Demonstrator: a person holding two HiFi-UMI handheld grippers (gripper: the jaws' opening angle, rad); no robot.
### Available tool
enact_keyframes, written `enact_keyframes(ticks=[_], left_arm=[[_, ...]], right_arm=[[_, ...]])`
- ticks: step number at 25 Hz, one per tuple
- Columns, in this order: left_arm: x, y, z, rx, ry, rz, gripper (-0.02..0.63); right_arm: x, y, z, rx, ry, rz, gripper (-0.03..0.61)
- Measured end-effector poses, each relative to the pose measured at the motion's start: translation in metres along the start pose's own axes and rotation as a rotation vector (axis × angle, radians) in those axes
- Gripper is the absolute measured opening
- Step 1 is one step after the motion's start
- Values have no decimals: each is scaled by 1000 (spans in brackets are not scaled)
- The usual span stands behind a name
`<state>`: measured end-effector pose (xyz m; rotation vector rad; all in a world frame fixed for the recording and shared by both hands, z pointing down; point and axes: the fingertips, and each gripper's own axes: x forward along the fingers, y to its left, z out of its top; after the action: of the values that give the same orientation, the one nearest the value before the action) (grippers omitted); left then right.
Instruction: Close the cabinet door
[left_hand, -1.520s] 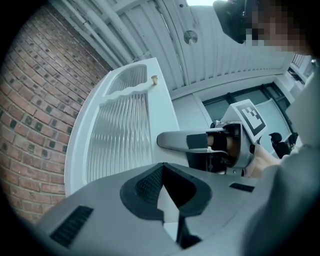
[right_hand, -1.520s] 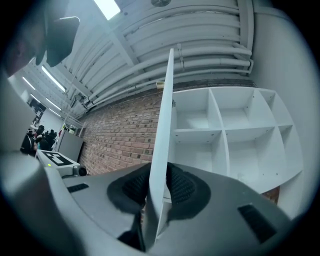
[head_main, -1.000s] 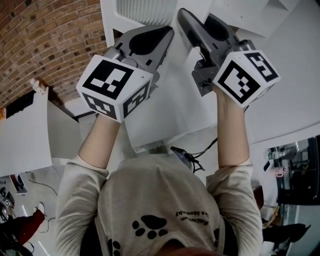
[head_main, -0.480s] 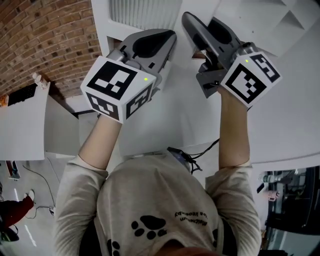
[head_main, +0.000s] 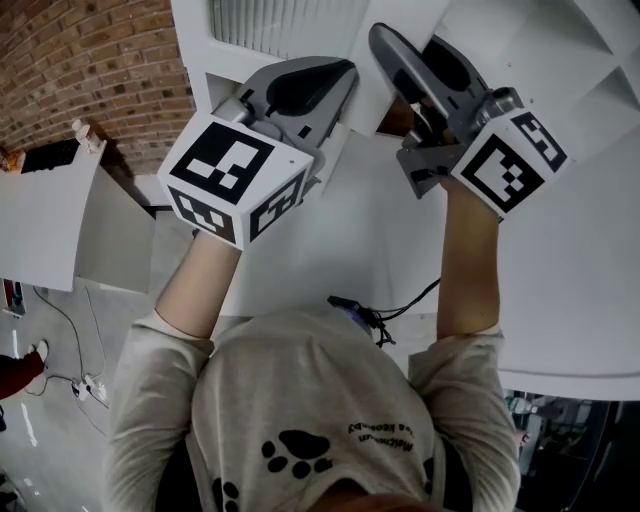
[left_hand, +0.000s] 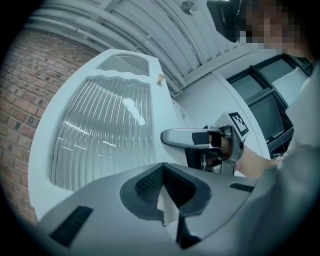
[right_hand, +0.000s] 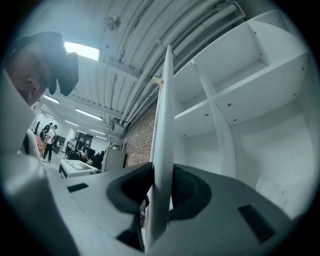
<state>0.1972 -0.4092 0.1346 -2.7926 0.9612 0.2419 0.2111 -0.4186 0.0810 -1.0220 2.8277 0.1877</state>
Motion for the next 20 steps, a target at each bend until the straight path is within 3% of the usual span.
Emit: enact_keyframes(ticks=[10,20], left_arm=[[24,11,-16,32,14,93,9],[21,11,-17,49,8,109,9]], right_arm=[[7,-29,-12,17,-22,118,97],[8,-25,-13,13,-31,178,98]])
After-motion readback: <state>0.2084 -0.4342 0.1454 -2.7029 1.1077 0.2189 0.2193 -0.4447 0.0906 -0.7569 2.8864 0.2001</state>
